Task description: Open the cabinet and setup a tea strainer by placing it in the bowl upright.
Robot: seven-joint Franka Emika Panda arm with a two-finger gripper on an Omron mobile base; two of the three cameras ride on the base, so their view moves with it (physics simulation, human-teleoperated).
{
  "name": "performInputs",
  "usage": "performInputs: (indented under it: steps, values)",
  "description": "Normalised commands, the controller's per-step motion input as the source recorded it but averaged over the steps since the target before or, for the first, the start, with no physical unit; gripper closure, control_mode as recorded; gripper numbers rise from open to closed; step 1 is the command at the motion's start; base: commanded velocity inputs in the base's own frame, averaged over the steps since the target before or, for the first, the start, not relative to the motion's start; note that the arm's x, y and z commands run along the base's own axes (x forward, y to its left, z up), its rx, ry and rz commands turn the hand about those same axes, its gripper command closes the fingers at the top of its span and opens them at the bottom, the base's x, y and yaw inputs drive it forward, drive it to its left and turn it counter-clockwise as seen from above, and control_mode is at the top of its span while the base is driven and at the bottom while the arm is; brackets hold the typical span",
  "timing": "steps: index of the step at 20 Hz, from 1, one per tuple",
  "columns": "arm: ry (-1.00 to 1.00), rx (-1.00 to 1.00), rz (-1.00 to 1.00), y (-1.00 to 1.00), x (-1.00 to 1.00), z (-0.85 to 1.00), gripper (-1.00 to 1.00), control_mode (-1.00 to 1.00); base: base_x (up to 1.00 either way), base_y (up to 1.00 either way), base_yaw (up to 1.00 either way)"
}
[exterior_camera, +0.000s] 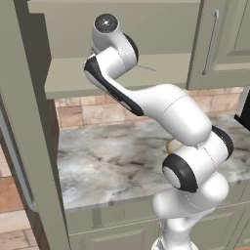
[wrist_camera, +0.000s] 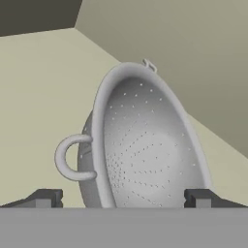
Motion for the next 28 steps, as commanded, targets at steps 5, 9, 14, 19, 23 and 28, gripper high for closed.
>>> performInputs:
  steps: [5,9,14,19,23,28]
  values:
    - [0.03,0.0,0.0,0.0,0.09,-0.09,-1.0,-1.0,0.0,0.0,0.0]
    - [0.04,0.0,0.0,0.0,0.06,-0.09,-1.0,-1.0,0.0,0.0,0.0]
    - [0.07,0.0,0.01,0.02,0.04,-0.14,1.0,-1.0,0.0,0.0,0.0]
    - [0.04,0.0,0.0,0.01,0.0,-0.1,1.0,-1.0,0.0,0.0,0.0]
    - [0.0,0.0,0.0,0.02,0.0,0.0,1.0,-1.0,0.0,0.0,0.0]
    - [-0.01,-0.03,0.0,0.11,-0.01,0.0,1.0,-1.0,0.0,0.0,0.0]
